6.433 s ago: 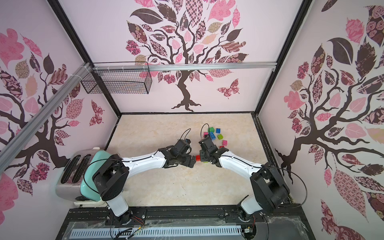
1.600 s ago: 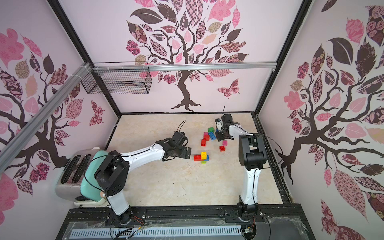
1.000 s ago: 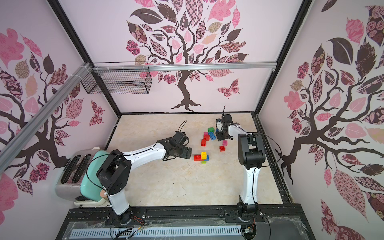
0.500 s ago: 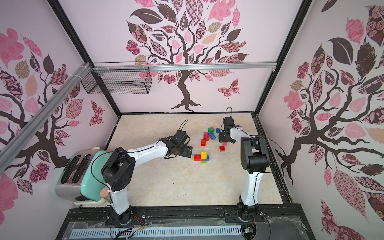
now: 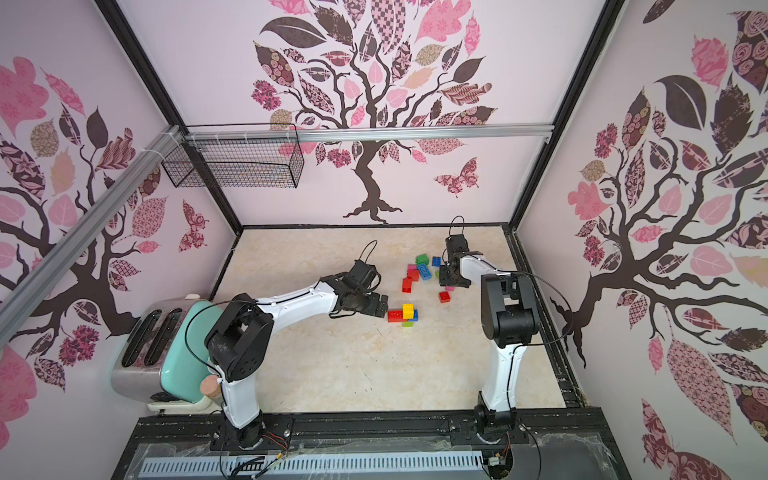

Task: Assemble the number 4 with lego
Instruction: Pick up the lego brick from the center of the board, then assemble the lego brick with the lego brick.

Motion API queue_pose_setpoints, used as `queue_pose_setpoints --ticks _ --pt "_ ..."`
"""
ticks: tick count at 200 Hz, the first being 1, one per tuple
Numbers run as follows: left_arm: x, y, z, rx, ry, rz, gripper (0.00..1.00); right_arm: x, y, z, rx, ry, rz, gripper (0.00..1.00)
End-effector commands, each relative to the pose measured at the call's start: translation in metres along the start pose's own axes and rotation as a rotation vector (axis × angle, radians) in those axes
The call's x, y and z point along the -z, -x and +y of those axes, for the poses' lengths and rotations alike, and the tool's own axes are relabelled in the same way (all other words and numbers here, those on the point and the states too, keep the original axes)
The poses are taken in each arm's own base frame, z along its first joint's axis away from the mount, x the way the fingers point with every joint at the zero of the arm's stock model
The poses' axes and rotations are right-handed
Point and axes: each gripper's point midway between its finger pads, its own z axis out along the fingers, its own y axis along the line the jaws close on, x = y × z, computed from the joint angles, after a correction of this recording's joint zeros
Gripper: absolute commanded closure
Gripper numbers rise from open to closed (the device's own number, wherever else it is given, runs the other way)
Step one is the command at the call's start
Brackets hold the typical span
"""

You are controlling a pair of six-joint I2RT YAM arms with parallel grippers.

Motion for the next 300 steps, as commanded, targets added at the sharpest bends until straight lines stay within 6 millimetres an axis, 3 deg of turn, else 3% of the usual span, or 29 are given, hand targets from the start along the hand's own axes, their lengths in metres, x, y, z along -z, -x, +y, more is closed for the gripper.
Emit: queue_pose_setpoints --ticks 1,49,90,123,147,166,191,229,250,270,300 --pt "0.005 0.005 -0.007 0.009 -0.038 -0.013 0.02 0.004 -0.008 0.0 -0.001 0.008 0.025 0.5" --pt "0.007 0.002 -0.006 0.018 -0.042 -0.012 0.02 0.006 -0.011 0.0 0.0 0.01 0.026 0.57" --pt "0.01 0.002 -0.006 0.018 -0.042 -0.018 0.02 0.023 0.001 -0.005 -0.008 -0.008 -0.032 0.62" --pt "0.02 0.005 -0.001 0.018 -0.019 -0.047 0.02 0.058 0.016 -0.006 -0.029 0.002 -0.119 0.7" --pt "0.029 0.006 0.004 0.015 0.005 -0.072 0.02 0.101 0.016 0.009 -0.051 0.089 -0.196 0.79" --pt "0.034 0.004 0.008 0.015 0.02 -0.084 0.02 0.134 0.001 0.028 -0.044 0.151 -0.226 0.89" --pt "0.041 0.001 0.008 0.015 0.007 -0.09 0.02 0.175 -0.035 0.073 0.044 0.257 -0.19 0.99" --pt "0.046 -0.002 0.004 0.014 -0.024 -0.092 0.02 0.217 -0.095 0.123 0.12 0.31 -0.105 1.0" --pt "0.046 -0.002 0.001 0.018 -0.042 -0.094 0.02 0.215 -0.114 0.132 0.204 0.236 -0.063 1.0" --pt "0.045 -0.002 -0.001 0.019 -0.054 -0.092 0.02 0.204 -0.116 0.123 0.214 0.132 -0.015 1.0" --pt "0.044 -0.003 -0.001 0.02 -0.056 -0.09 0.02 0.191 -0.114 0.137 0.212 0.163 -0.004 1.0"
